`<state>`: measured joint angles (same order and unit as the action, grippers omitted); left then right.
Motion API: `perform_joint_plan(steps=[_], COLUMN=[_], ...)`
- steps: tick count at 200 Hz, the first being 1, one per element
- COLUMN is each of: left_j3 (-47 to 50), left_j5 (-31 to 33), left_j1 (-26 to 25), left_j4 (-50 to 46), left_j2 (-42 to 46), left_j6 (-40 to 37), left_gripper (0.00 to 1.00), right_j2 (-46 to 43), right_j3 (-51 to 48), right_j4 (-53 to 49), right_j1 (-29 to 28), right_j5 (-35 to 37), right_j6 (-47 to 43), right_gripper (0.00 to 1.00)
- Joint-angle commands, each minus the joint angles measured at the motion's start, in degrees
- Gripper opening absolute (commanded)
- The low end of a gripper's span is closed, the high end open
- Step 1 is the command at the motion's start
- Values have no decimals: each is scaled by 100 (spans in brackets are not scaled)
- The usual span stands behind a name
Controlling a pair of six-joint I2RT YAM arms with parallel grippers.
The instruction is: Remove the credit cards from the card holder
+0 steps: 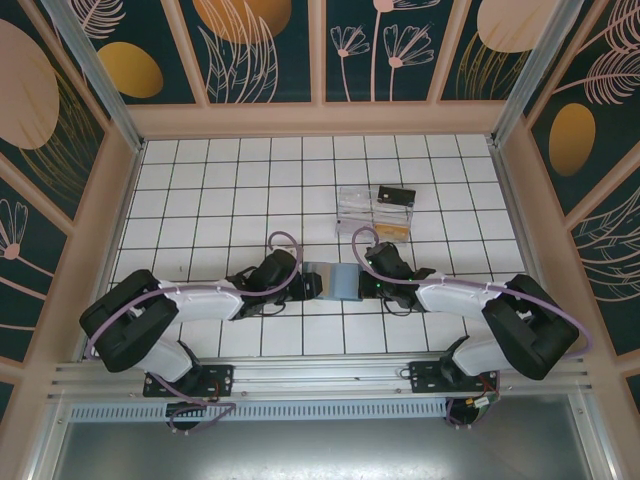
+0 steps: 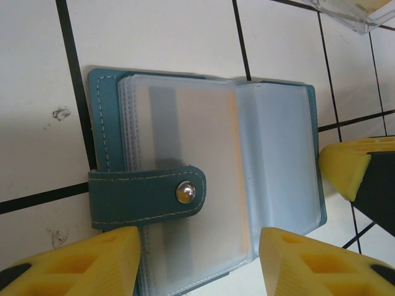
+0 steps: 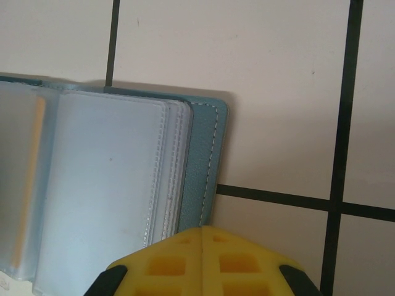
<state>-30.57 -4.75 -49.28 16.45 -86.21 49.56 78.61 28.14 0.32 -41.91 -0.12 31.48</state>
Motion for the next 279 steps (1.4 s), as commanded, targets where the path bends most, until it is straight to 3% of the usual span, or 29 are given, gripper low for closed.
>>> perform_joint_plan(steps=[1, 137, 172, 212, 279], left_j3=[-143, -221, -239, -257, -380], left_j5=[-130, -529, -500, -540, -623], left_j1=[-47, -183, -203, -222, -280], left_j4=[54, 517, 491, 547, 597], left_j2=[-131, -383, -261, -212, -73], left_j6=[-109, -74, -105, -138, -201], left_gripper=[55, 57, 65, 84, 85], right_j2=[58, 93, 111, 170, 193], right_j3=[95, 34, 7, -2, -37], right_j4=[74, 138, 170, 209, 257], right_j1=[-35, -36, -45, -42, -63], right_j5=[-51, -86, -103, -120, -129], right_j6=[14, 112, 131, 160, 199], right_gripper=[8, 8, 8, 8, 8])
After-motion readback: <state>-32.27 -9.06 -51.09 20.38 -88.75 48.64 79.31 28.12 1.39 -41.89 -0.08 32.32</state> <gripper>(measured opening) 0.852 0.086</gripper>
